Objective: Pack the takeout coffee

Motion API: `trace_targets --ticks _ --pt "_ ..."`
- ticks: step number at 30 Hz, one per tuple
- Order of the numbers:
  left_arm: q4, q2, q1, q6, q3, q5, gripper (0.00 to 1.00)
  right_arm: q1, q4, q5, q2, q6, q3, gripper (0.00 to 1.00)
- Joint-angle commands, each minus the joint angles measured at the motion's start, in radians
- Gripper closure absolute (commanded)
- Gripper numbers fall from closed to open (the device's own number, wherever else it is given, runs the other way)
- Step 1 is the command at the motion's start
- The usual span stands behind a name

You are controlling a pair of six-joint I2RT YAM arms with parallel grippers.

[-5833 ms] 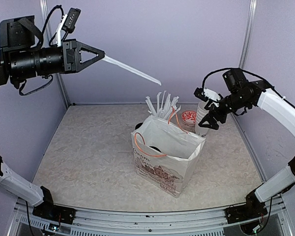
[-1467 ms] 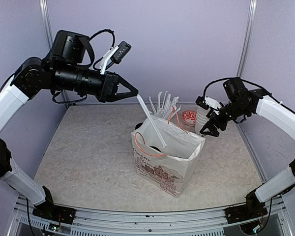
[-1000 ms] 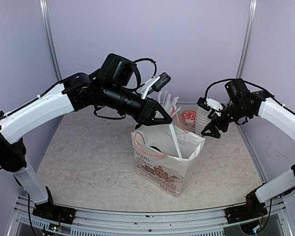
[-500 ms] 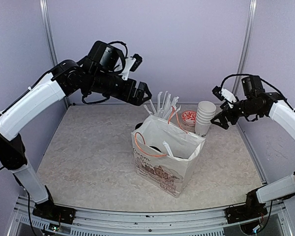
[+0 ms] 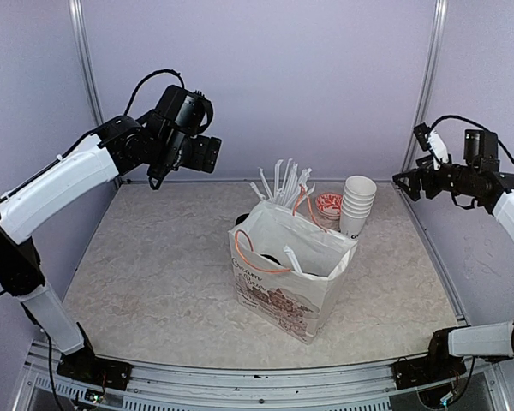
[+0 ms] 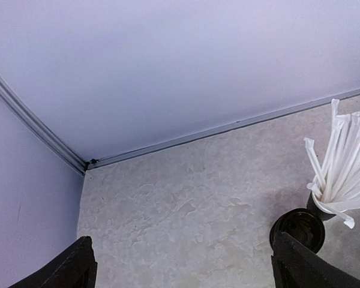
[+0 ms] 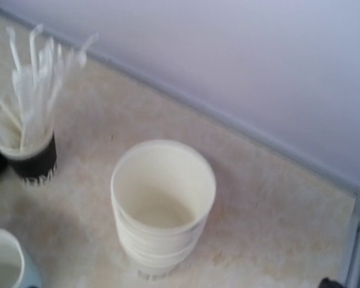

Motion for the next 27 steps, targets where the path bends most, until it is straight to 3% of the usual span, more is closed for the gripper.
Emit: trace_targets --ticks 1,11,27 --pt "0.049 0.037 0.008 0.019 -0.011 -0.116 0.01 -0.006 0.044 -0.004 -0.066 0.077 0.079 0.0" --pt "0.133 -0.035 0.019 0.018 -0.013 -0.092 0.01 -0.006 0.099 0.114 -0.152 0.174 0.028 0.0" --pt "0.19 -0.109 0.015 0.002 -0.085 -0.051 0.01 -0.006 0.096 0.041 -0.16 0.165 0.018 0.01"
